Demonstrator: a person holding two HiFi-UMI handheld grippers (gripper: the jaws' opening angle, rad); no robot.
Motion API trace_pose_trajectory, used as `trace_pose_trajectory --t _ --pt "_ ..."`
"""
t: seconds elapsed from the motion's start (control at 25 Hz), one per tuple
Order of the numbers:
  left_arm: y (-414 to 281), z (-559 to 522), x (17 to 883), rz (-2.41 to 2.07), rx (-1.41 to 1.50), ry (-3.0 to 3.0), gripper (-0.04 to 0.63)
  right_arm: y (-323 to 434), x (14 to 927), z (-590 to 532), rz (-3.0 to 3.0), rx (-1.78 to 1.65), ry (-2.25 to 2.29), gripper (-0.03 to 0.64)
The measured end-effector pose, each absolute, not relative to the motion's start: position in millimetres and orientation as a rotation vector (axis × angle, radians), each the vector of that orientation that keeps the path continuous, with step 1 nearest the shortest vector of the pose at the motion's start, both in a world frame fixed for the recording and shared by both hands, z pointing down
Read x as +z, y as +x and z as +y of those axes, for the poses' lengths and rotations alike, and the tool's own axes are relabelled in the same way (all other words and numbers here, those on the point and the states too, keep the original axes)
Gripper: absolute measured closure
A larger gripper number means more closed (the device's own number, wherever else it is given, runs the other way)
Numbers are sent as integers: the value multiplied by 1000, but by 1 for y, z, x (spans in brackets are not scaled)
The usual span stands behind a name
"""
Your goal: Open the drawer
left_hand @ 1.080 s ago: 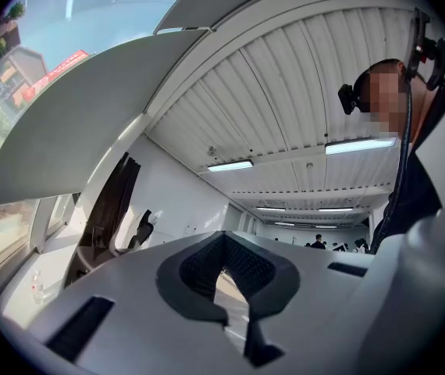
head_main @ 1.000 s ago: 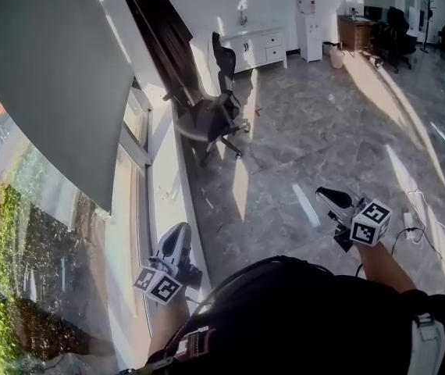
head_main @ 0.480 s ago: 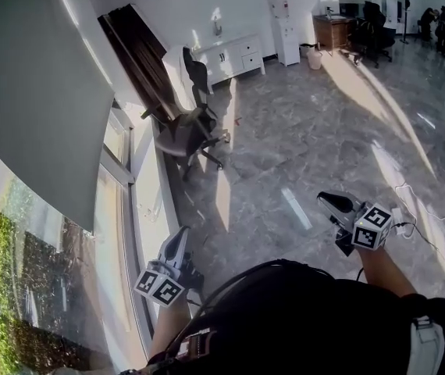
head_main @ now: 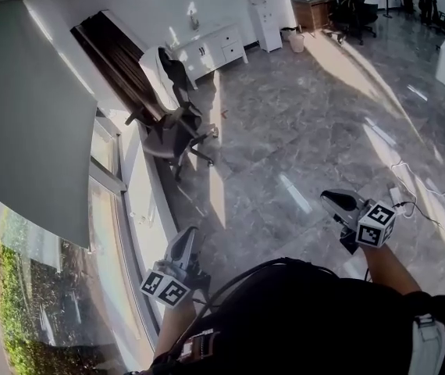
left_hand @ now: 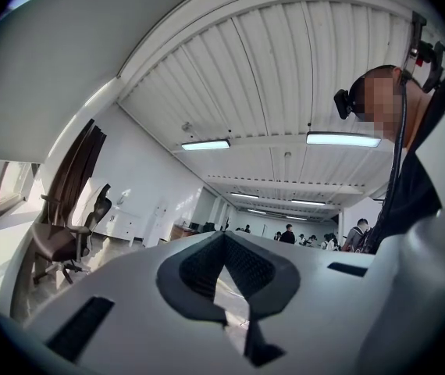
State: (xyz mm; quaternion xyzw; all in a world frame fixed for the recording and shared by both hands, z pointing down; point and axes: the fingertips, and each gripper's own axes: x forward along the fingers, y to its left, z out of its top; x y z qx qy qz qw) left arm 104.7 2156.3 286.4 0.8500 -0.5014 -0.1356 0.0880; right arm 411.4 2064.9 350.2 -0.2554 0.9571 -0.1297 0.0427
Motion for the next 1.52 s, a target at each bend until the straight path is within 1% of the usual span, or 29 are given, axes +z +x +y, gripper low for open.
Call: trace_pose_trajectory --t 0.28,0.4,0.64,0.88,1.04,1.28,1.52 --pt "69 2103 291 -1375 -448 2569 595 378 338 2037 2935 -340 -889 617" --pt "31 2067 284 -1312 -488 2594 595 351 320 2010 2898 -288 -996 617" --pt "-67 2009 266 -1254 -496 2636 595 264 292 1967 2847 -218 -1112 617" --pt "-121 1975 273 -1183 -488 2655 595 200 291 1949 2855 -195 -1157 618" --pt "-143 1953 280 -1160 -501 2653 595 180 294 1936 2868 -200 -1187 617" --pt "-160 1918 292 -1167 -488 2618 595 169 287 1895 2871 -202 -1203 617" --pt "-142 1887 292 -1236 -444 2619 595 175 303 1842 2886 -227 -1093 618"
